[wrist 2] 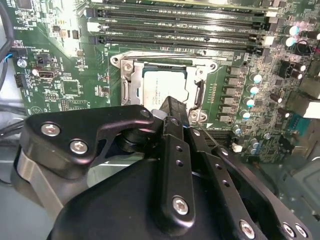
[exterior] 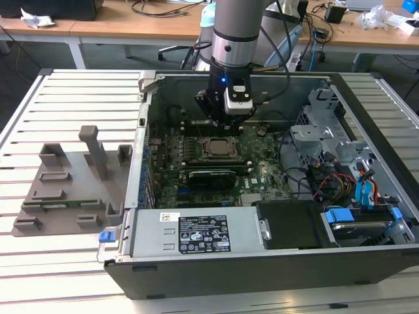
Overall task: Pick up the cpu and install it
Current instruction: 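Install the first cpu locking lever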
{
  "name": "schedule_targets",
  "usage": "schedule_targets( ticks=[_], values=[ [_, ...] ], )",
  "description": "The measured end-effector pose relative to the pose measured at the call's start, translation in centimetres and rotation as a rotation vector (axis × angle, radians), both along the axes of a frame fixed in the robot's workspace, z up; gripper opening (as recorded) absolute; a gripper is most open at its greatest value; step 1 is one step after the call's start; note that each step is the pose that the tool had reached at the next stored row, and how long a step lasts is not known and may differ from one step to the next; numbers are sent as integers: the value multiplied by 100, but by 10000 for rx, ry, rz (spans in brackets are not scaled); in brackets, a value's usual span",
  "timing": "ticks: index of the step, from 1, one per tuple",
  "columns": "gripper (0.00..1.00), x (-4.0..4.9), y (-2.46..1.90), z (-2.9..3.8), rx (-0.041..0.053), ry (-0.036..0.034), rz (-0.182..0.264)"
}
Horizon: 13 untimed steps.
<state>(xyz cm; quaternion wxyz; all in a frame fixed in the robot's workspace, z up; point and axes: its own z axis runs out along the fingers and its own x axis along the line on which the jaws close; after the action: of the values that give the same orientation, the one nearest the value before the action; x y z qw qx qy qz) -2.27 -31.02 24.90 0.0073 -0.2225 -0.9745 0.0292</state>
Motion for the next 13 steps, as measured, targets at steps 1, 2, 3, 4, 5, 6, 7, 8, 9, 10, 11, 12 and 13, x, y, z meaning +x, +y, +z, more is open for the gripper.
schedule_targets(
  ticks=[1, 2, 3, 4, 5, 6, 7, 8, 9, 10, 11, 12, 13],
  values=[
    [11, 0, 0, 0, 0, 0, 34],
    [11, 0, 0, 0, 0, 0, 94],
    [11, 0, 0, 0, 0, 0, 137],
    [11, 0, 0, 0, 0, 0, 183],
    [11, 0, 0, 0, 0, 0, 232],
    [11, 0, 0, 0, 0, 0, 293],
    [11, 0, 0, 0, 0, 0, 331],
    [11, 0, 0, 0, 0, 0, 372],
    [11, 0, 0, 0, 0, 0, 427],
    [11, 0, 0, 0, 0, 0, 460],
    [11, 0, 0, 0, 0, 0, 623],
    [11, 0, 0, 0, 1, 0, 687],
    [11, 0, 0, 0, 0, 0, 797]
  ],
)
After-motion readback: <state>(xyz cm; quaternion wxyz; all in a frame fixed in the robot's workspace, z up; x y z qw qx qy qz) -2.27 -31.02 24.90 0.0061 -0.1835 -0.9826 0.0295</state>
